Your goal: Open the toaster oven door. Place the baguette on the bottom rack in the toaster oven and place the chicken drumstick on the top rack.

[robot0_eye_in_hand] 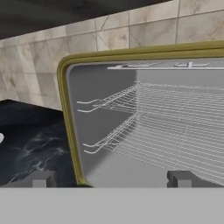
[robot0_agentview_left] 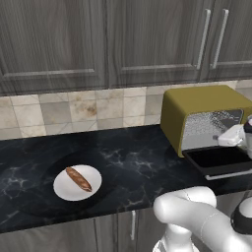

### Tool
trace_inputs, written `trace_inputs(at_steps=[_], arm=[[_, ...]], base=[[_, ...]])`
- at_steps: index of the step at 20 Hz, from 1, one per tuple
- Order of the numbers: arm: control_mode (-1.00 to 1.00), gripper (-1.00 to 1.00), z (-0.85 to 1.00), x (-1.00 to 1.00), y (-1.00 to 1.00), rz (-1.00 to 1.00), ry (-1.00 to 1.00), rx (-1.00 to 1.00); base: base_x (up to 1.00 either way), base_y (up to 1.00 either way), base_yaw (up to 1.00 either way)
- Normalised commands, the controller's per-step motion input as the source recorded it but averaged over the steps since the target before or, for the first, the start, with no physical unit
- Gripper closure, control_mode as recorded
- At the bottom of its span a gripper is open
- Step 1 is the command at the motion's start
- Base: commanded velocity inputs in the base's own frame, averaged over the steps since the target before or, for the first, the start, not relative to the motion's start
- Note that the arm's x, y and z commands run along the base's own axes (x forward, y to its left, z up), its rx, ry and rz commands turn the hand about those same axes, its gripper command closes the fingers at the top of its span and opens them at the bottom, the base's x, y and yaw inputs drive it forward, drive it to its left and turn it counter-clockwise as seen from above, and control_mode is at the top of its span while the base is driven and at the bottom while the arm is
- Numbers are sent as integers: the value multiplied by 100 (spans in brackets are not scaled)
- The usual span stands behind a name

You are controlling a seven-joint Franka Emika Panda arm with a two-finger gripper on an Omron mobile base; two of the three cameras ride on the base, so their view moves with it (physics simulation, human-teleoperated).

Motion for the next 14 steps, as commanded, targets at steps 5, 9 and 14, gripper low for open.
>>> trace_inputs(at_steps=[5,9,14], arm=[[-100,-100,0,10,6,-10,-5,0],[-100,-100,0,4,2,-2,-1,6],[-100,-100,0,7,-6,0,0,7]], base=[[0,0,0],[0,0,0],[0,0,0]])
